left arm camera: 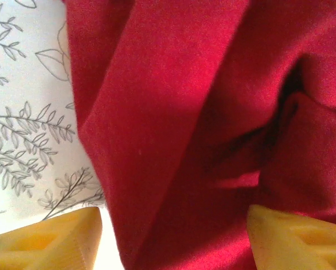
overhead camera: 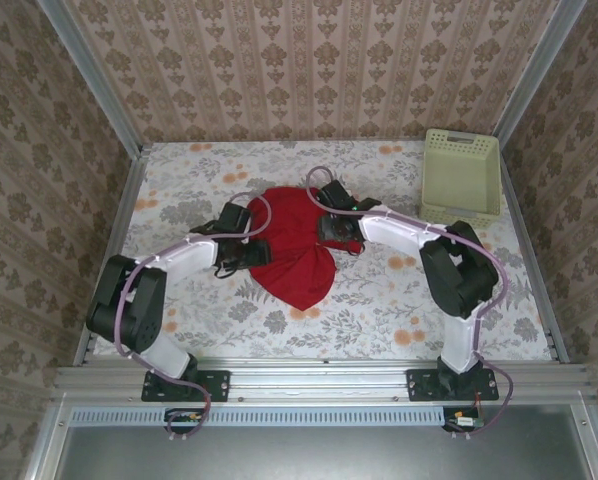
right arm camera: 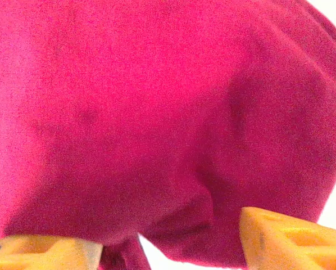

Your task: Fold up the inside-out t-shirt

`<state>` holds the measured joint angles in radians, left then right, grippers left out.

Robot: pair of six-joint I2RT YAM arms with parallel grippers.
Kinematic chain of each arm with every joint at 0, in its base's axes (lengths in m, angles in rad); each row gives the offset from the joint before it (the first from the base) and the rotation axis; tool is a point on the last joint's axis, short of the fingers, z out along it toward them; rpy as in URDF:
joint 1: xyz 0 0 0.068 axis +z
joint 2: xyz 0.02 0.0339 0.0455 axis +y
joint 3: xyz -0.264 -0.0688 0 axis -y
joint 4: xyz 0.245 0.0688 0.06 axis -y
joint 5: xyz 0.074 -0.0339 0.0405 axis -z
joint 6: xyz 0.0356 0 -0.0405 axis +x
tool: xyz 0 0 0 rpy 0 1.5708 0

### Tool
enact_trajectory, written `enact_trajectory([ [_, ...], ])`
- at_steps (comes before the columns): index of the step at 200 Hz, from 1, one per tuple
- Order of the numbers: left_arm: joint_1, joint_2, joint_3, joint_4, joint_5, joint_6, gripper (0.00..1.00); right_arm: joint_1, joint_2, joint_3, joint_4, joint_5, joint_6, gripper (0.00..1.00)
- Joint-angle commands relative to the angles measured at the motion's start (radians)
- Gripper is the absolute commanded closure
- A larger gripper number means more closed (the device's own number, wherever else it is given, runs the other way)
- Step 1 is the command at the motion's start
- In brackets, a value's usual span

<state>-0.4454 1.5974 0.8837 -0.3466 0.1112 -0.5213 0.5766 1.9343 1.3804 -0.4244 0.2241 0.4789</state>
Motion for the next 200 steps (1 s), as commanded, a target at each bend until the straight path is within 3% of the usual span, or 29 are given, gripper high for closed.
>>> enact_trajectory([
  [1, -0.003, 0.035, 0.055, -0.009, 0.007, 0.013, 0.46, -0.020, 0.047, 0.074, -0.007, 0.005, -0.042, 0.50],
  [25, 0.004, 0.064, 0.103, -0.048, -0.004, 0.033, 0.74, -0.031, 0.047, 0.112, -0.031, 0.046, -0.079, 0.83],
  [48, 0.024, 0.044, 0.162, -0.112, -0.041, 0.062, 1.00, -0.036, -0.024, 0.115, -0.062, 0.101, -0.116, 0.99],
  [88, 0.059, -0.098, 0.332, -0.278, -0.204, 0.129, 1.00, -0.039, -0.266, 0.126, -0.167, 0.156, -0.194, 1.00],
  [121, 0.040, -0.319, 0.460, -0.347, -0.341, 0.192, 1.00, -0.038, -0.497, 0.125, -0.236, 0.162, -0.250, 1.00],
  [153, 0.032, -0.503, 0.427, -0.317, -0.413, 0.210, 1.00, -0.038, -0.694, 0.026, -0.242, 0.050, -0.260, 1.00],
  [176, 0.033, -0.471, 0.399, -0.316, -0.404, 0.220, 1.00, -0.038, -0.733, -0.064, -0.196, -0.047, -0.210, 1.00],
  [200, 0.039, -0.320, 0.433, -0.340, -0.383, 0.202, 1.00, -0.050, -0.628, -0.090, -0.158, -0.061, -0.173, 1.00],
])
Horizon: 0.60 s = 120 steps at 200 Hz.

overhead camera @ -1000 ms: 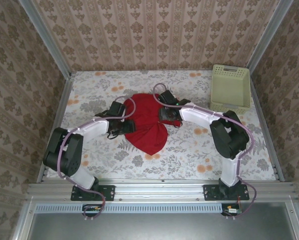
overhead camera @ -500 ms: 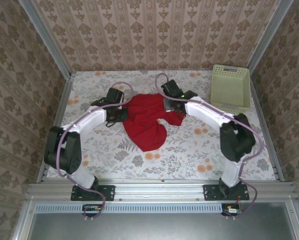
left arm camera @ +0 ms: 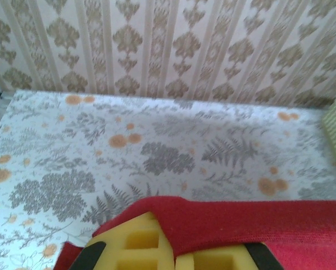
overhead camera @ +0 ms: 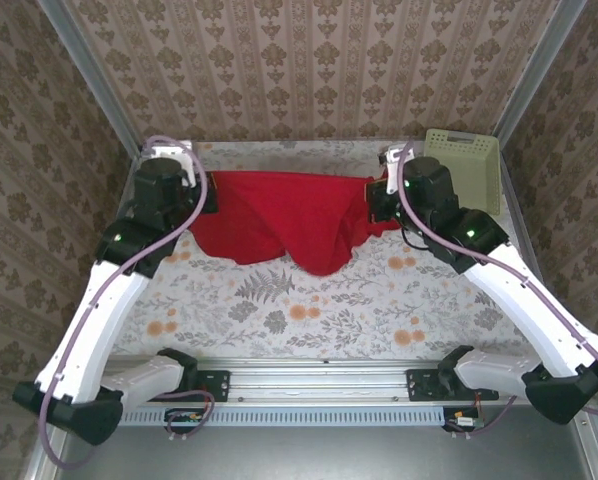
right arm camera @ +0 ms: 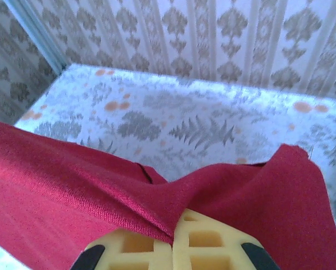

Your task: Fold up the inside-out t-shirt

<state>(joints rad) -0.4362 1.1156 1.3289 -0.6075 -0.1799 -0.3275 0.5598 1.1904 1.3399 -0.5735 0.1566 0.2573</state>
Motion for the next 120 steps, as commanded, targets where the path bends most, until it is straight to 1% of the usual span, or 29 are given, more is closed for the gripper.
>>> enact_trajectory([
  [1, 0.030, 0.167, -0.012, -0.079, -0.088, 0.006, 1.00, -0.036, 0.122, -0.049, -0.007, 0.005, 0.051, 1.00],
  [22, 0.042, 0.317, 0.040, -0.081, -0.036, 0.009, 1.00, -0.097, 0.294, 0.002, -0.002, -0.008, 0.095, 1.00],
  [27, 0.045, 0.358, 0.061, -0.093, -0.030, 0.010, 1.00, -0.116, 0.335, 0.025, -0.012, -0.015, 0.106, 0.97],
  [35, 0.052, 0.426, 0.097, -0.124, -0.030, 0.009, 1.00, -0.145, 0.395, 0.062, -0.031, -0.028, 0.127, 0.90],
  [41, 0.057, 0.474, 0.130, -0.150, -0.029, 0.004, 1.00, -0.162, 0.431, 0.087, -0.046, -0.027, 0.136, 0.82],
  [46, 0.063, 0.508, 0.152, -0.172, -0.028, 0.000, 1.00, -0.170, 0.453, 0.099, -0.057, -0.020, 0.138, 0.71],
  [47, 0.064, 0.513, 0.155, -0.177, -0.028, -0.001, 0.99, -0.172, 0.456, 0.105, -0.058, -0.018, 0.138, 0.71],
  [48, 0.064, 0.520, 0.160, -0.182, -0.028, -0.002, 0.98, -0.173, 0.459, 0.105, -0.061, -0.016, 0.138, 0.67],
  [49, 0.066, 0.527, 0.164, -0.185, -0.028, -0.004, 0.97, -0.174, 0.461, 0.107, -0.062, -0.014, 0.138, 0.66],
  [53, 0.071, 0.548, 0.177, -0.204, -0.025, -0.010, 0.89, -0.176, 0.466, 0.113, -0.069, -0.004, 0.140, 0.60],
  [59, 0.081, 0.573, 0.194, -0.236, -0.009, -0.017, 0.70, -0.176, 0.464, 0.112, -0.074, 0.012, 0.138, 0.53],
  [63, 0.087, 0.589, 0.204, -0.258, 0.008, -0.023, 0.61, -0.175, 0.456, 0.104, -0.073, 0.014, 0.136, 0.50],
  [71, 0.089, 0.602, 0.214, -0.293, 0.017, -0.027, 0.48, -0.174, 0.432, 0.078, -0.066, 0.010, 0.134, 0.45],
  [78, 0.075, 0.590, 0.201, -0.306, -0.010, -0.029, 0.40, -0.175, 0.403, 0.044, -0.055, 0.002, 0.134, 0.41],
  [84, 0.053, 0.565, 0.175, -0.303, -0.038, -0.027, 0.34, -0.176, 0.378, 0.012, -0.051, -0.001, 0.133, 0.39],
  [96, -0.010, 0.483, 0.093, -0.262, -0.082, -0.019, 0.26, -0.176, 0.330, -0.057, -0.052, -0.005, 0.137, 0.37],
  [99, -0.044, 0.458, 0.072, -0.250, -0.087, -0.020, 0.25, -0.178, 0.319, -0.076, -0.052, -0.007, 0.138, 0.37],
  [113, -0.146, 0.346, -0.039, -0.191, -0.070, -0.048, 0.22, -0.181, 0.268, -0.165, -0.046, -0.016, 0.159, 0.37],
  [120, -0.212, 0.297, -0.094, -0.150, -0.055, -0.062, 0.20, -0.184, 0.243, -0.211, -0.039, -0.022, 0.175, 0.37],
])
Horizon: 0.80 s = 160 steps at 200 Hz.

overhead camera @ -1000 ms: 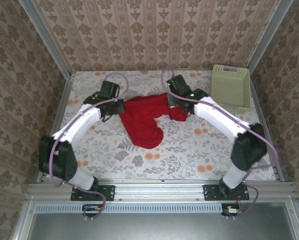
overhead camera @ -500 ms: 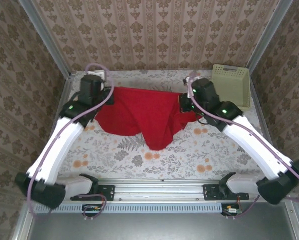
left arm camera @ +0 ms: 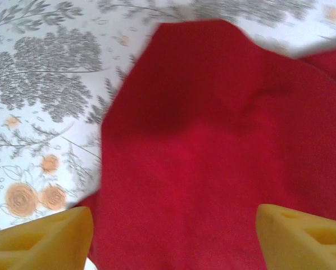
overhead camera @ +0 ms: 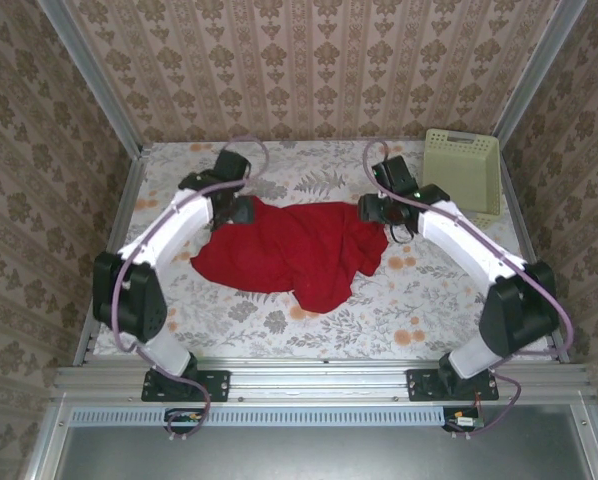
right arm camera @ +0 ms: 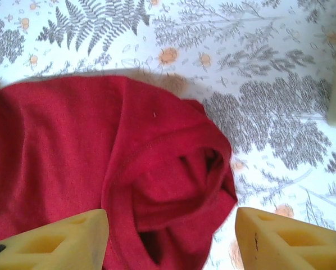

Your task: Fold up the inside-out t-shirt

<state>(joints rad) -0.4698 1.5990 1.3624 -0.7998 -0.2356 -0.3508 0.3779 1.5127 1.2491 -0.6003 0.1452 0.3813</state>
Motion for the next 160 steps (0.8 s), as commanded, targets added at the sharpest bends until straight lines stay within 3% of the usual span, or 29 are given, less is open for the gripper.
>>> enact_trajectory([
  [1, -0.188, -0.194, -0.135, 0.047, 0.003, -0.039, 0.20, -0.003, -0.084, -0.126, -0.012, -0.011, 0.053, 0.37],
  [20, -0.400, -0.253, -0.242, 0.148, 0.002, -0.067, 0.17, -0.013, -0.155, -0.234, 0.018, -0.019, 0.106, 0.36],
  [42, -0.583, -0.180, -0.274, 0.211, -0.018, -0.107, 0.15, -0.035, -0.197, -0.319, 0.058, -0.022, 0.172, 0.35],
  [89, -0.668, 0.070, -0.200, 0.203, 0.026, -0.152, 0.22, -0.054, -0.163, -0.379, 0.144, -0.053, 0.249, 0.34],
  [103, -0.666, 0.127, -0.172, 0.180, 0.015, -0.155, 0.31, -0.058, -0.138, -0.375, 0.161, -0.058, 0.258, 0.34],
  [124, -0.639, 0.136, -0.177, 0.172, 0.001, -0.159, 0.58, -0.061, -0.098, -0.359, 0.189, -0.056, 0.251, 0.34],
  [148, -0.579, 0.022, -0.243, 0.177, -0.020, -0.165, 0.96, -0.082, -0.043, -0.330, 0.200, -0.057, 0.232, 0.35],
  [160, -0.552, -0.086, -0.276, 0.153, -0.071, -0.164, 1.00, -0.092, -0.014, -0.313, 0.212, -0.067, 0.213, 0.36],
])
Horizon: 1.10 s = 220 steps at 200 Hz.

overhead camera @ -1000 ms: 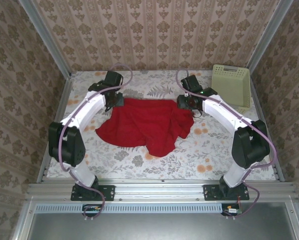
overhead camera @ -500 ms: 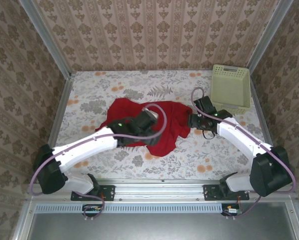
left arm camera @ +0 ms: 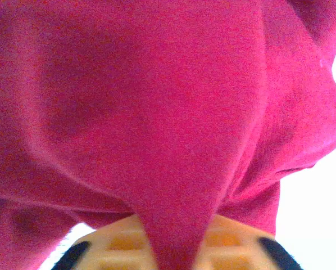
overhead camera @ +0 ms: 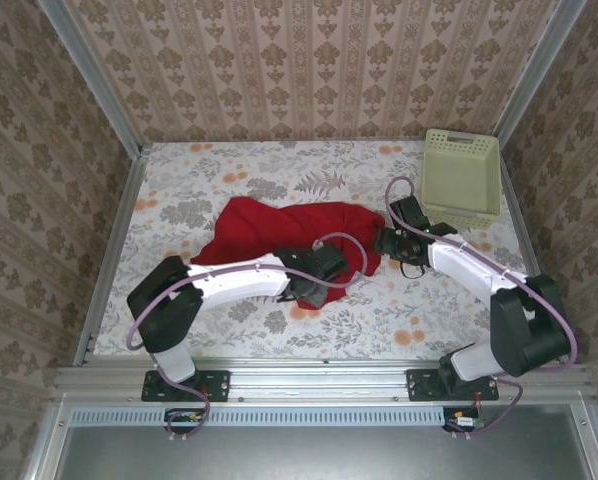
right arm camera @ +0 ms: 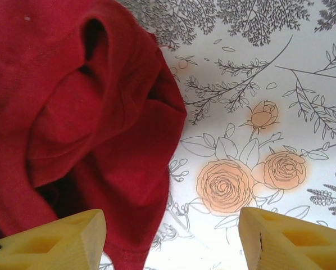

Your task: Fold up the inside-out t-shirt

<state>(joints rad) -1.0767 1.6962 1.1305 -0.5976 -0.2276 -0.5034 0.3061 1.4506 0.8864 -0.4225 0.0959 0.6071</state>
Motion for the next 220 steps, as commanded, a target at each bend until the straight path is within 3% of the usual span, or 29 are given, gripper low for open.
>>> enact_trajectory([
  [1, 0.057, -0.194, -0.047, -0.050, -0.083, -0.011, 1.00, -0.021, 0.050, 0.050, 0.034, -0.019, -0.015, 0.36],
  [20, 0.148, -0.417, -0.120, -0.056, -0.075, -0.015, 1.00, -0.021, 0.097, 0.082, 0.055, -0.045, -0.057, 0.37],
  [48, 0.383, -0.617, -0.208, -0.057, 0.097, -0.015, 1.00, -0.006, 0.163, 0.106, 0.121, -0.139, -0.087, 0.39],
  [94, 0.585, -0.645, -0.217, -0.087, 0.191, 0.007, 1.00, 0.075, 0.275, 0.137, 0.157, -0.164, -0.119, 0.39],
  [142, 0.674, -0.606, -0.220, -0.083, 0.224, 0.028, 1.00, 0.114, 0.365, 0.172, 0.148, -0.166, -0.101, 0.39],
  [163, 0.681, -0.591, -0.217, -0.091, 0.225, 0.033, 1.00, 0.119, 0.368, 0.179, 0.137, -0.146, -0.105, 0.60],
  [185, 0.683, -0.581, -0.184, -0.112, 0.220, 0.046, 1.00, 0.132, 0.279, 0.201, 0.053, -0.028, -0.129, 0.81],
  [220, 0.685, -0.576, 0.008, -0.152, 0.229, 0.085, 1.00, 0.136, 0.006, 0.327, -0.197, 0.247, -0.198, 0.99],
])
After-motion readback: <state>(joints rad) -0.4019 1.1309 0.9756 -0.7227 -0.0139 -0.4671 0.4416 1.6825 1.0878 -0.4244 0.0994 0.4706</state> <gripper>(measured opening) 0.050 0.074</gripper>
